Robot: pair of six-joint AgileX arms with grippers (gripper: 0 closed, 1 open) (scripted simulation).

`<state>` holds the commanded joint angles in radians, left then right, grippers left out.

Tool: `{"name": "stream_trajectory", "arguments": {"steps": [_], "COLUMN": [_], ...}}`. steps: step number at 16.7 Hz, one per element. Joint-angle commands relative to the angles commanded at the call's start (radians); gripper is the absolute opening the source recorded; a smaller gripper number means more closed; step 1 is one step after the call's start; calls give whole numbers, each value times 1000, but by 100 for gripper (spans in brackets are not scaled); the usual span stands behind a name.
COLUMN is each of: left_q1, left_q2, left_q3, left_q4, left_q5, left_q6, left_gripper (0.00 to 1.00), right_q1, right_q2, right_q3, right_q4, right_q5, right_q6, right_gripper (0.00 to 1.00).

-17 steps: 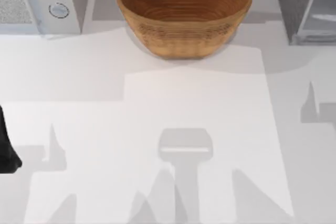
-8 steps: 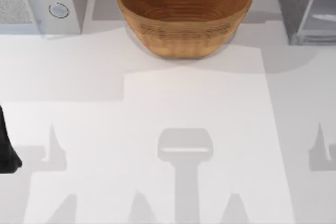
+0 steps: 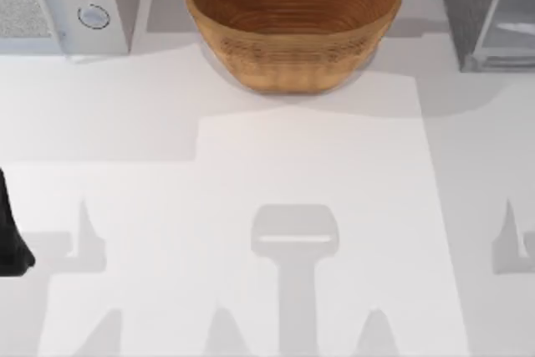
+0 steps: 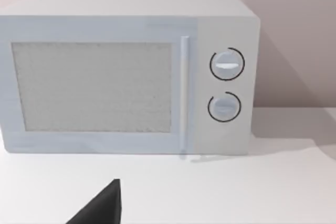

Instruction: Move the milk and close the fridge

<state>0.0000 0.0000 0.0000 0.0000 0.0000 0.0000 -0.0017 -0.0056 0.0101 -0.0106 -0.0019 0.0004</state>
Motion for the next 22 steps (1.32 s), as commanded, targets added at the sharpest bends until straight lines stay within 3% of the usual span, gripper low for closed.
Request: {"name": "stream_trajectory", "arguments": {"steps": [5, 16, 22], "left_q1": [0, 0, 0], "left_q2": [0, 0, 0], "left_q3": [0, 0, 0], "left_q4": [0, 0, 0], "left_q5": [0, 0, 0], "left_q6": [0, 0, 0], "left_gripper": [100, 100, 100], "right_q1": [6, 0, 1], "right_q2": [-137, -636, -791], "right_q3": [113, 521, 648], "right_q4": [-212, -1157, -1445], "right_q5": [-5, 8, 9], "right_q6": [-1, -14, -12], "right_gripper": [100, 100, 100]}}
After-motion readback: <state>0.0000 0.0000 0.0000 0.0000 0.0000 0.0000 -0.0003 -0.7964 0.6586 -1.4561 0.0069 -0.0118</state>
